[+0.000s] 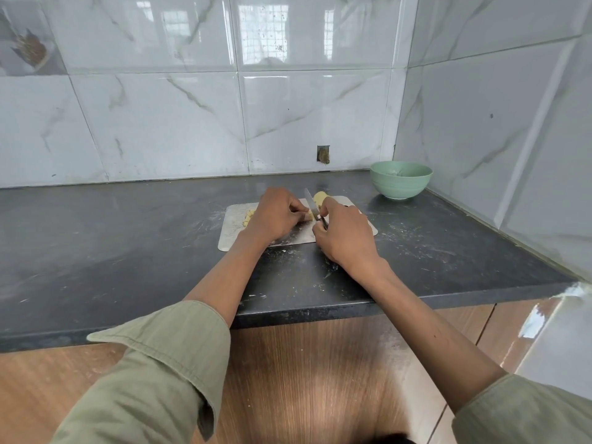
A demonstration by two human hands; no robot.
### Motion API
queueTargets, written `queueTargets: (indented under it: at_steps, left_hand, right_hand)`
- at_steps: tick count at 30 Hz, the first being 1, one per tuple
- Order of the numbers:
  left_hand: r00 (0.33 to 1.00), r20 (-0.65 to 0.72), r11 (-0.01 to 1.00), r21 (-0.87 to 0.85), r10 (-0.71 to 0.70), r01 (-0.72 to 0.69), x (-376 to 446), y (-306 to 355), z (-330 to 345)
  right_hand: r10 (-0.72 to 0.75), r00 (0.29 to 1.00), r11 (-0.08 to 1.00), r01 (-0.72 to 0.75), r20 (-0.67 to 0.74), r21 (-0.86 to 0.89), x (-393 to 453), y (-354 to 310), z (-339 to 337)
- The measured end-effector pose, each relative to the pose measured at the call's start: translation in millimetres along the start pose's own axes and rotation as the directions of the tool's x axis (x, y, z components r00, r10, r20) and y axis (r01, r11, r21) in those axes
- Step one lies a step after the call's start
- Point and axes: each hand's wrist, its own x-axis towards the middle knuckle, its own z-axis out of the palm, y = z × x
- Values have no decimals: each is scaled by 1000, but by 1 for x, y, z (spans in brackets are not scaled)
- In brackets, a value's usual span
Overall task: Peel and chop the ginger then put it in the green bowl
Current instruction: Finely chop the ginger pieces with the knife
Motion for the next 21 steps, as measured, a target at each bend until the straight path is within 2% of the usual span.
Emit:
queueTargets:
  at_steps: [8,14,21]
  left_hand:
    - [1000,1,1000,16,13,-13,1,-4,2]
    - [1000,-1,1000,10,28,-28,-1,2,-2]
    - [999,-12,1000,1,32,-32,-4,2,-4]
  right_hand:
    - [3,999,1000,-2,45,-18,2,-3,1]
    - [32,988,999,-32,149,-4,13,-3,-2]
    - [58,996,998,-57,72,-22,7,-3,4]
